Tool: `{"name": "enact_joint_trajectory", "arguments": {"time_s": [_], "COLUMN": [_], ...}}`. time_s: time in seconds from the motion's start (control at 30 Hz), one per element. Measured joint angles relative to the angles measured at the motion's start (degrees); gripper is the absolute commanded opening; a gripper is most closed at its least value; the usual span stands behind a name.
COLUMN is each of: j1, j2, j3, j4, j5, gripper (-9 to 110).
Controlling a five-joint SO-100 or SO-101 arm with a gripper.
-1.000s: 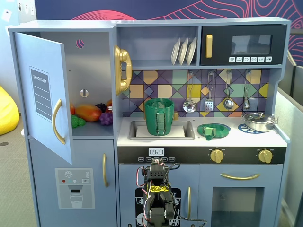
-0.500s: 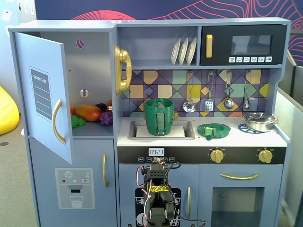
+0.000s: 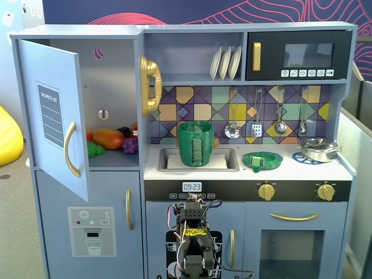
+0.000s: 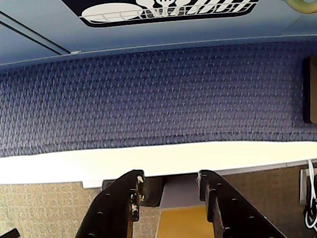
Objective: Take off the lid from the green recipient and place it on the counter
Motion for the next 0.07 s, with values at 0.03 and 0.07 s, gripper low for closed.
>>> {"name": "enact_joint_trajectory", "arguments": {"time_s": [0.03, 0.07], "j1": [0.0, 0.0], "j2": [0.0, 0.0], "j3": [0.0, 0.0], "j4": [0.0, 0.0], "j5": [0.0, 0.0], "gripper": [5, 5]}}
